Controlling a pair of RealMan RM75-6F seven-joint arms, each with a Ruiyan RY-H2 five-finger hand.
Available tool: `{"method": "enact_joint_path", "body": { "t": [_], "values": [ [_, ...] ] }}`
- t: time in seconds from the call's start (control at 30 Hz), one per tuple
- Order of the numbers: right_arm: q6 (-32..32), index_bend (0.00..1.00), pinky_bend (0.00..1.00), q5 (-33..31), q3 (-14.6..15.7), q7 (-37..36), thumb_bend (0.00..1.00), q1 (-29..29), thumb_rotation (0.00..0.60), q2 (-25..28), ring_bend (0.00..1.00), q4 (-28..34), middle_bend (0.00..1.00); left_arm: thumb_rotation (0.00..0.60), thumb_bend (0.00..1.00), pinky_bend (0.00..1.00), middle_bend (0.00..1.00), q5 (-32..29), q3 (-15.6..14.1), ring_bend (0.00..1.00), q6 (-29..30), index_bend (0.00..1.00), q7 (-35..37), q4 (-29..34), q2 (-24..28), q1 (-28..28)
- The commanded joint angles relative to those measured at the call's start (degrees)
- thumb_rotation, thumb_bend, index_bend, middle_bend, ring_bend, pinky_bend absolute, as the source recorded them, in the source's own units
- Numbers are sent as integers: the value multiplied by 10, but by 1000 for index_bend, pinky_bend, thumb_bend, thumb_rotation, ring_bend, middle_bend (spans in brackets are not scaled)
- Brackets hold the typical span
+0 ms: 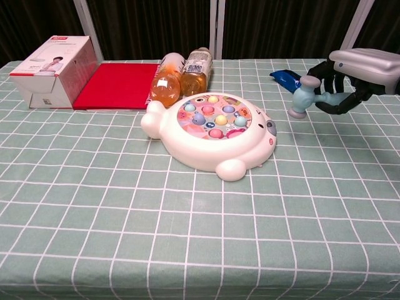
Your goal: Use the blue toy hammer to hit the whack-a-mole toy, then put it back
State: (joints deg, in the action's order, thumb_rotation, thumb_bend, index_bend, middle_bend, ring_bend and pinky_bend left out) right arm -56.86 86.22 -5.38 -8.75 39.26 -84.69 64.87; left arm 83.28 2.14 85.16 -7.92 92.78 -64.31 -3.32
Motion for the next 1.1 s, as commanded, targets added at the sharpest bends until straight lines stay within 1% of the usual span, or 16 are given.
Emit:
{"method": "enact_joint_path", "body": {
  "t": [0.03, 0.23, 0.3, 0.4, 0.57, 0.67, 0.77, 0.9, 1.1],
  "values": [
    [-19, 751, 728, 16, 4, 43, 669, -3, 600, 32, 588, 43, 649, 600, 0, 17, 150, 0, 0, 48, -1, 204, 1, -1, 0, 0],
    [-29, 760, 742, 22, -5, 107, 672, 4, 600, 67, 599, 114, 657, 600, 0, 17, 150, 3, -2, 48, -1, 204, 6, -5, -2, -1],
    [-21, 760, 743, 16, -11, 124, 672, 11, 600, 74, 600, 137, 658, 600, 0, 17, 150, 3, -2, 48, -1, 204, 9, -6, -3, 0],
    [0, 760, 745, 6, -21, 155, 672, 27, 600, 74, 602, 155, 659, 600, 0, 17, 150, 3, -1, 48, 0, 204, 12, -10, -4, 0],
    [39, 760, 745, -29, -40, 198, 672, 56, 600, 47, 602, 157, 659, 600, 0, 17, 150, 5, -3, 48, -2, 204, 18, -13, -5, -1],
    [58, 761, 745, -46, -44, 212, 672, 70, 600, 26, 602, 148, 659, 600, 0, 17, 150, 5, -3, 48, -3, 204, 24, -16, -5, -1],
    [72, 760, 744, -57, -43, 221, 672, 79, 600, 6, 602, 136, 659, 600, 0, 17, 149, 3, -3, 48, -4, 204, 26, -18, -6, 0],
    [75, 761, 744, -63, -42, 226, 672, 86, 600, -11, 602, 121, 659, 600, 0, 17, 150, 3, -2, 48, -4, 204, 30, -21, -6, 0],
    [76, 763, 745, -61, -34, 229, 672, 89, 600, -14, 602, 119, 659, 600, 0, 17, 150, 4, -4, 48, -4, 204, 35, -24, -7, 1]
  ]
}}
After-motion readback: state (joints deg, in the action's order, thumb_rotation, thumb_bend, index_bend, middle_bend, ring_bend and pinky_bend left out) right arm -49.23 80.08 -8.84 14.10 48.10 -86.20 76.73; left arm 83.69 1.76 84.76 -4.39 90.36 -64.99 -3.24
